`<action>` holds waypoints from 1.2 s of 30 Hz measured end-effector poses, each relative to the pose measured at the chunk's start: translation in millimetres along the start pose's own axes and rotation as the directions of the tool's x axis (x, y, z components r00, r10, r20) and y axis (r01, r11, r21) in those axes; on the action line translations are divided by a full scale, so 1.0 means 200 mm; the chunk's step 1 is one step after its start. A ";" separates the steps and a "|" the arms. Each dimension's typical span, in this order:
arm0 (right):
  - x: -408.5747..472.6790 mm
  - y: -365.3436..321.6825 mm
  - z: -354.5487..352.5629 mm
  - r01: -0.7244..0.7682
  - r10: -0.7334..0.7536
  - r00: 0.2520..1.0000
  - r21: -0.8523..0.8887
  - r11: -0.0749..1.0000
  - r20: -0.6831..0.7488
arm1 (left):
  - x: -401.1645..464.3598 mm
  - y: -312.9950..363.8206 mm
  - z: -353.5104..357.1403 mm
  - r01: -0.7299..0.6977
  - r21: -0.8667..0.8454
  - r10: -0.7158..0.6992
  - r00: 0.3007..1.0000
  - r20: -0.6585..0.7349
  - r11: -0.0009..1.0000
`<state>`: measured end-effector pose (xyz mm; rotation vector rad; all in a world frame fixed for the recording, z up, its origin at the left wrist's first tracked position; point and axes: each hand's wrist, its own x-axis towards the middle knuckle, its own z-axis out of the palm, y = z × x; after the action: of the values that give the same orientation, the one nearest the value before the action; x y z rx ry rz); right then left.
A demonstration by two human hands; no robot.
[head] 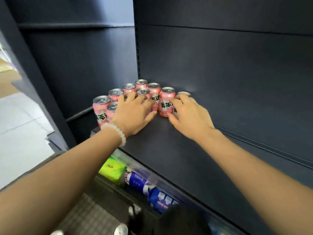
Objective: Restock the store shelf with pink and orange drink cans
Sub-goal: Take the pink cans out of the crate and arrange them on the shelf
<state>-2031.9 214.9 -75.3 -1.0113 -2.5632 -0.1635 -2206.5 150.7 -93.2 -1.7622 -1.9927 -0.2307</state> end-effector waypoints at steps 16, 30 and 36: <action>-0.61 -0.90 0.38 0.122 -0.211 0.902 0.246 0.962 0.377 | -1.52 -0.26 0.08 0.501 -0.053 -0.447 0.810 0.379 0.864; -0.80 -1.10 1.34 -0.092 0.008 0.406 0.032 0.995 0.914 | -1.97 -0.43 0.85 0.858 0.179 -0.677 0.233 0.698 0.481; -0.90 -1.09 1.56 -0.037 0.010 0.447 0.008 0.999 0.894 | -2.04 -0.45 1.06 0.898 0.148 -0.672 0.192 0.715 0.415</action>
<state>-2152.7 16.2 -426.0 -1.3785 -3.4631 0.6125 -2316.2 -138.7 -446.2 -0.6537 -3.5432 -0.2246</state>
